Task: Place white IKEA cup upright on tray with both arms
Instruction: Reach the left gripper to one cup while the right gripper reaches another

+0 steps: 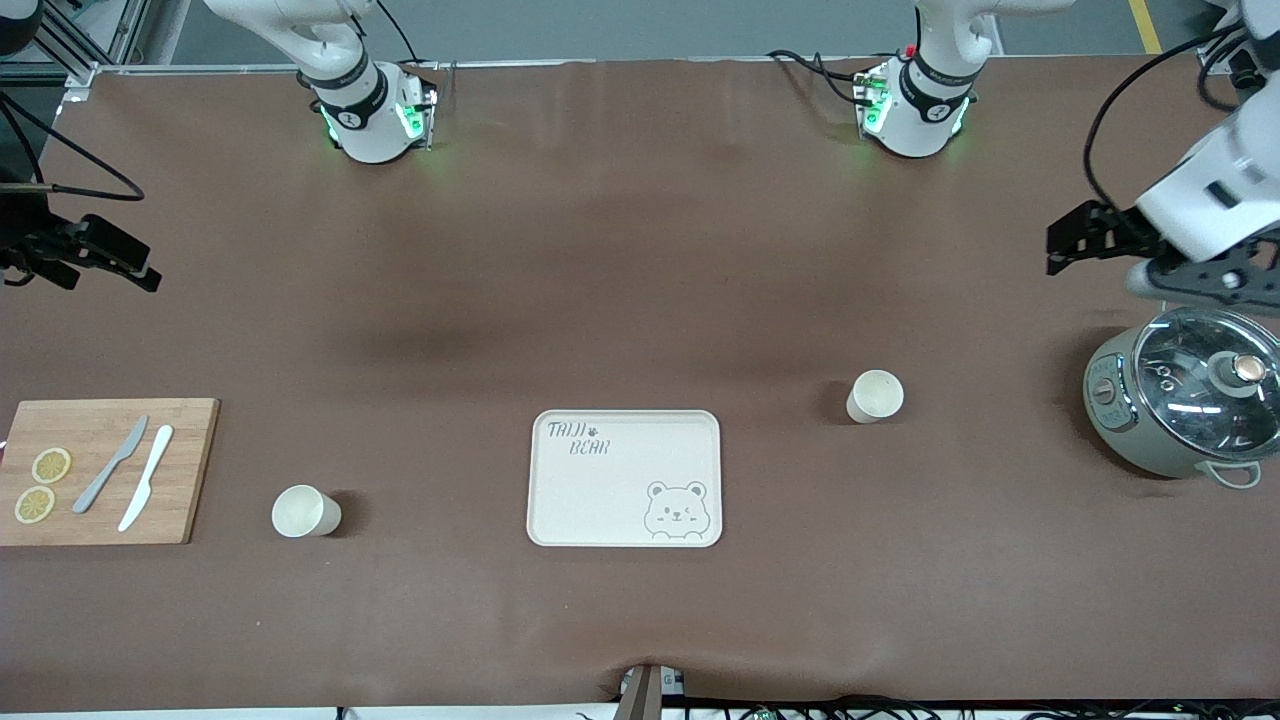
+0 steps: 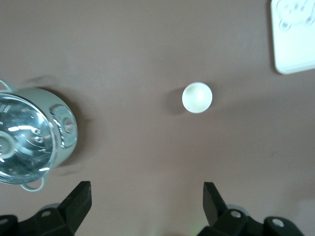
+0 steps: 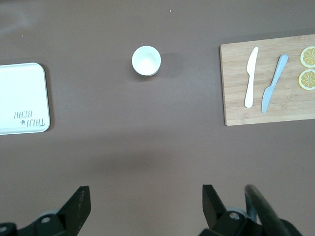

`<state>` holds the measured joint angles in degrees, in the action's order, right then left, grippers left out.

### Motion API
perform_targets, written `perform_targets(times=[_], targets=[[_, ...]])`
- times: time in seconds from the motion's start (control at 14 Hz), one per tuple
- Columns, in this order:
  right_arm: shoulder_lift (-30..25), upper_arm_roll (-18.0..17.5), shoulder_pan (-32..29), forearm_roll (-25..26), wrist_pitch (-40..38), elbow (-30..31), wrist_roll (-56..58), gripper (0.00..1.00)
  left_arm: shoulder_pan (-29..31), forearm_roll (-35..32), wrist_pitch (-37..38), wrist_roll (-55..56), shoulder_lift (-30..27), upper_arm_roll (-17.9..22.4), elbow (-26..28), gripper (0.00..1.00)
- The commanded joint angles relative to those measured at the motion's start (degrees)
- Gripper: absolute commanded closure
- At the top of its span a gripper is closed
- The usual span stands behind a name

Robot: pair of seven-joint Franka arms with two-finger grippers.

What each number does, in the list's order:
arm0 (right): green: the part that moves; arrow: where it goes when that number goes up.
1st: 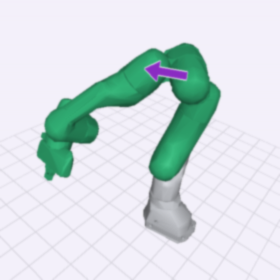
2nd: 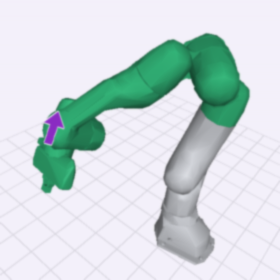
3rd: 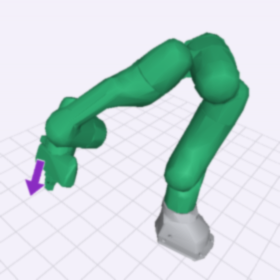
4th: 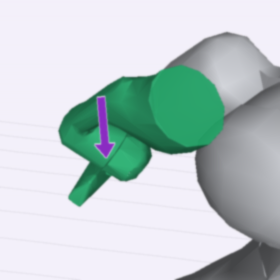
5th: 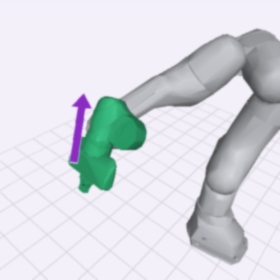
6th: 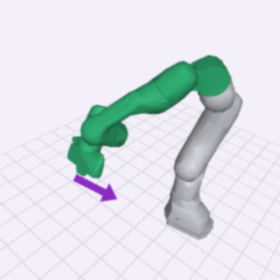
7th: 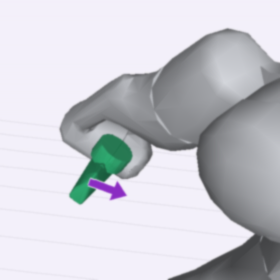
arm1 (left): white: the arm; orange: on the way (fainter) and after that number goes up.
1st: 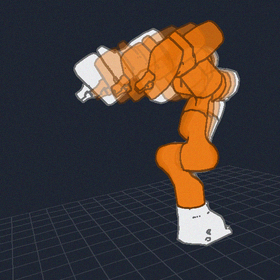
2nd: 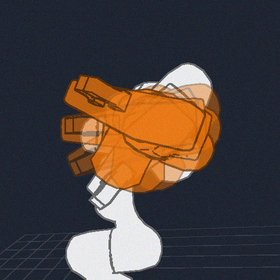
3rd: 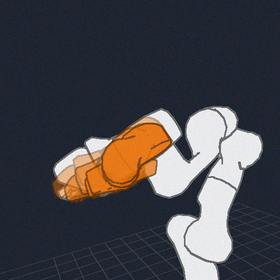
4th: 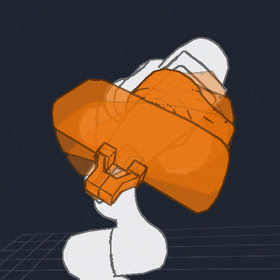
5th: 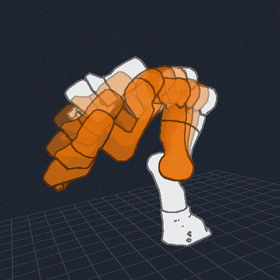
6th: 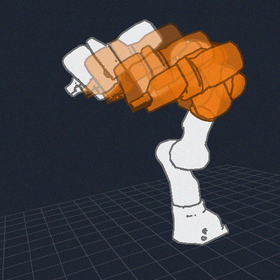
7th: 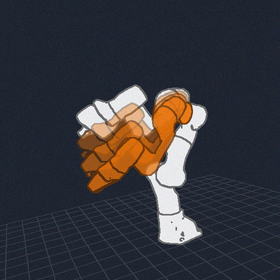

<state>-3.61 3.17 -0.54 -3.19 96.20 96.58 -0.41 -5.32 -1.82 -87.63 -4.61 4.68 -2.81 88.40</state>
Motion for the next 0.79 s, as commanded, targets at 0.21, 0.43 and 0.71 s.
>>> perform_targets(times=[0.21, 0.43, 0.71], targets=[[0.1, -0.8, 0.9, 0.0, 0.0, -1.1, 0.3, 0.0, 0.7, -2.1, -15.5, 0.7, -4.3, -0.9, 18.6, 0.0], [6.7, -0.8, 2.0, -0.5, 1.1, -2.7, 0.2, 0.0, 1.4, -2.1, -19.9, 0.7, -4.9, -0.9, 24.5, 0.0], [12.9, -0.8, 4.0, -0.8, 1.5, -4.0, 0.1, 0.0, 3.2, -2.1, -29.2, -0.2, -6.0, -0.9, 33.0, 0.0]])
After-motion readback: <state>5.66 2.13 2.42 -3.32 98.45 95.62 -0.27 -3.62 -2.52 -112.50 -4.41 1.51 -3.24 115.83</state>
